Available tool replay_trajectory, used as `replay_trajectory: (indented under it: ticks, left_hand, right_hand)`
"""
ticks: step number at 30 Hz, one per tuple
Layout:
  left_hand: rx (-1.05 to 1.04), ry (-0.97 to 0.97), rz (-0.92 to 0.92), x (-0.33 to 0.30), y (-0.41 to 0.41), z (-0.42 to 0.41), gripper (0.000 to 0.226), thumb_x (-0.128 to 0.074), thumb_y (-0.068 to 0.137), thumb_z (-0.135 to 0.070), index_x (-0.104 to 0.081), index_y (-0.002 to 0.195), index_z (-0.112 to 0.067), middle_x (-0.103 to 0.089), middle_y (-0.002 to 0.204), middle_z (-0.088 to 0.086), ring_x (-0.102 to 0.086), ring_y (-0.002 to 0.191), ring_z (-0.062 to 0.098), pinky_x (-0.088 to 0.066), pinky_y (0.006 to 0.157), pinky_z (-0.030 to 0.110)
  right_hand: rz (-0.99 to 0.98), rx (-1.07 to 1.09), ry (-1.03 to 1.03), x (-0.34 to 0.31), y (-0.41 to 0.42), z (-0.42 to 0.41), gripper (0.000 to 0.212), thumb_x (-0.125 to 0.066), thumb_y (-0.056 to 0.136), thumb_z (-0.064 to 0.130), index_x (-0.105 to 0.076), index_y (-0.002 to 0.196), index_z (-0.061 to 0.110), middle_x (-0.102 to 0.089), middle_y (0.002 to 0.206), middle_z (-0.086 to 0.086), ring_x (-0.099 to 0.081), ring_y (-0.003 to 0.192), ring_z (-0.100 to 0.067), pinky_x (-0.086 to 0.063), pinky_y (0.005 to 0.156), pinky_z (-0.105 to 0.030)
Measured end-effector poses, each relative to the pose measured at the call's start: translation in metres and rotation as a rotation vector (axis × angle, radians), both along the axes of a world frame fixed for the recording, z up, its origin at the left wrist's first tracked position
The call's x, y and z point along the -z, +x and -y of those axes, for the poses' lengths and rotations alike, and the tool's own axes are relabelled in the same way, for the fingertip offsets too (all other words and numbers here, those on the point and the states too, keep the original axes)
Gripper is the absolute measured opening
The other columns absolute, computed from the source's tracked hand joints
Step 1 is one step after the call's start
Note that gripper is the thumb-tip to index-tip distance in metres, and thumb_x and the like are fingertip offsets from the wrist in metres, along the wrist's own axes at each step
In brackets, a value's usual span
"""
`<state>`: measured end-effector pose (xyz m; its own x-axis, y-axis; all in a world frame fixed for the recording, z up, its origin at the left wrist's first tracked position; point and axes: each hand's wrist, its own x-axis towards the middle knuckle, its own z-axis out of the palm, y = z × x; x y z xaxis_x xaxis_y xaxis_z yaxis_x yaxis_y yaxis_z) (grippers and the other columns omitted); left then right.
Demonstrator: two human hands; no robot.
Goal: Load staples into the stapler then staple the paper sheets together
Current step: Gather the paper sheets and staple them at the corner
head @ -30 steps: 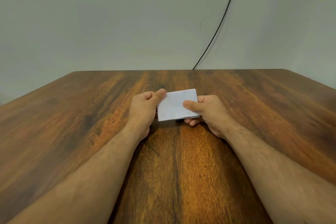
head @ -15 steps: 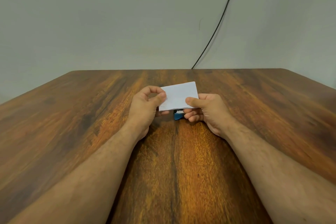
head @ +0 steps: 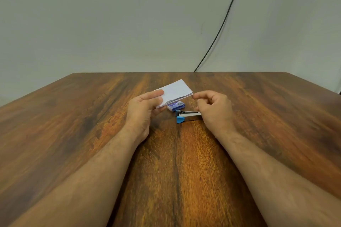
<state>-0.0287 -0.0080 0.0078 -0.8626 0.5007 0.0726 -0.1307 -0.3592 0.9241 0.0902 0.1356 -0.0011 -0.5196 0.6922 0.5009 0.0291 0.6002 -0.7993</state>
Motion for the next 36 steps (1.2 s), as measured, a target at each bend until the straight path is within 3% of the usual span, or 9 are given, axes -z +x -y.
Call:
replay_trajectory:
  ticks: [2,5,9,12,18,21,27,30,36]
  left_hand:
    - [-0.018,0.014,0.038,-0.002,0.001,0.001,0.023,-0.060,0.093,0.005,-0.074,0.110,-0.003,-0.070,0.112,0.009,-0.077,0.080,0.015,-0.059,0.059,0.019]
    - [-0.040,0.018,0.046,-0.001,-0.001,-0.001,0.025,-0.062,0.093,0.004,-0.073,0.114,-0.002,-0.069,0.109,0.006,-0.074,0.089,0.017,-0.059,0.061,0.018]
    - [-0.068,0.023,0.039,0.004,-0.004,-0.004,0.021,-0.068,0.090,0.001,-0.074,0.109,-0.004,-0.072,0.114,0.012,-0.076,0.088,0.017,-0.058,0.061,0.017]
    - [-0.054,0.026,0.034,0.004,-0.004,-0.003,0.018,-0.072,0.087,0.000,-0.077,0.103,-0.006,-0.074,0.109,0.009,-0.077,0.083,0.014,-0.059,0.062,0.021]
    - [-0.080,-0.040,0.003,0.003,-0.005,-0.004,0.013,-0.073,0.086,-0.003,-0.081,0.095,-0.009,-0.072,0.110,0.005,-0.071,0.094,0.016,-0.062,0.067,0.029]
    - [-0.087,-0.012,-0.001,0.006,-0.007,-0.006,0.013,-0.071,0.088,-0.003,-0.080,0.097,-0.007,-0.071,0.113,0.007,-0.071,0.098,0.019,-0.061,0.066,0.027]
    - [-0.076,-0.027,-0.027,0.005,-0.006,-0.005,0.027,-0.059,0.089,0.006,-0.080,0.094,-0.009,-0.061,0.128,0.009,-0.066,0.107,0.023,-0.060,0.075,0.027]
    - [-0.065,-0.035,-0.062,0.003,-0.004,-0.004,0.029,-0.058,0.087,0.009,-0.080,0.096,-0.007,-0.062,0.128,0.009,-0.066,0.105,0.021,-0.060,0.078,0.030]
    - [-0.068,-0.077,-0.078,0.002,-0.003,-0.003,0.028,-0.061,0.086,0.009,-0.078,0.101,-0.007,-0.061,0.126,0.008,-0.063,0.104,0.018,-0.060,0.084,0.031]
  right_hand:
    - [0.022,0.012,0.117,0.001,0.000,0.002,0.023,-0.060,0.091,0.011,-0.076,0.098,0.027,-0.070,0.079,0.010,-0.060,0.062,0.001,-0.046,0.053,-0.012]
    - [0.207,-0.018,0.320,0.003,-0.004,0.006,0.025,-0.063,0.090,0.017,-0.076,0.108,0.027,-0.071,0.100,0.008,-0.056,0.087,-0.003,-0.041,0.071,-0.015]
    - [0.470,-0.064,0.515,0.001,-0.006,0.013,0.045,-0.059,0.089,0.027,-0.065,0.134,0.028,-0.070,0.122,0.006,-0.046,0.111,-0.014,-0.044,0.095,-0.033]
    - [0.588,-0.049,0.533,-0.001,-0.007,0.014,0.049,-0.057,0.091,0.030,-0.059,0.140,0.032,-0.068,0.127,0.005,-0.042,0.114,-0.017,-0.033,0.098,-0.041]
    - [0.560,-0.112,0.473,-0.002,-0.008,0.012,0.041,-0.062,0.096,0.032,-0.061,0.137,0.033,-0.065,0.135,0.008,-0.043,0.126,-0.015,-0.024,0.103,-0.041]
    - [0.395,-0.181,0.343,-0.001,-0.005,0.012,0.038,-0.066,0.095,0.023,-0.066,0.132,0.028,-0.069,0.130,0.005,-0.056,0.121,-0.012,-0.036,0.113,-0.040]
    - [0.246,-0.235,0.149,-0.003,0.001,0.017,0.031,-0.066,0.096,0.018,-0.071,0.126,0.023,-0.074,0.116,0.003,-0.066,0.093,-0.005,-0.054,0.090,-0.026]
    - [0.162,-0.280,-0.053,-0.004,0.000,0.019,0.029,-0.062,0.099,0.017,-0.070,0.127,0.021,-0.075,0.104,-0.002,-0.068,0.061,-0.007,-0.057,0.063,-0.024]
    - [0.076,-0.350,-0.487,-0.013,-0.014,0.039,0.016,-0.056,0.102,0.016,-0.059,0.116,0.022,-0.070,0.104,-0.012,-0.066,0.064,-0.016,-0.053,0.047,-0.027]
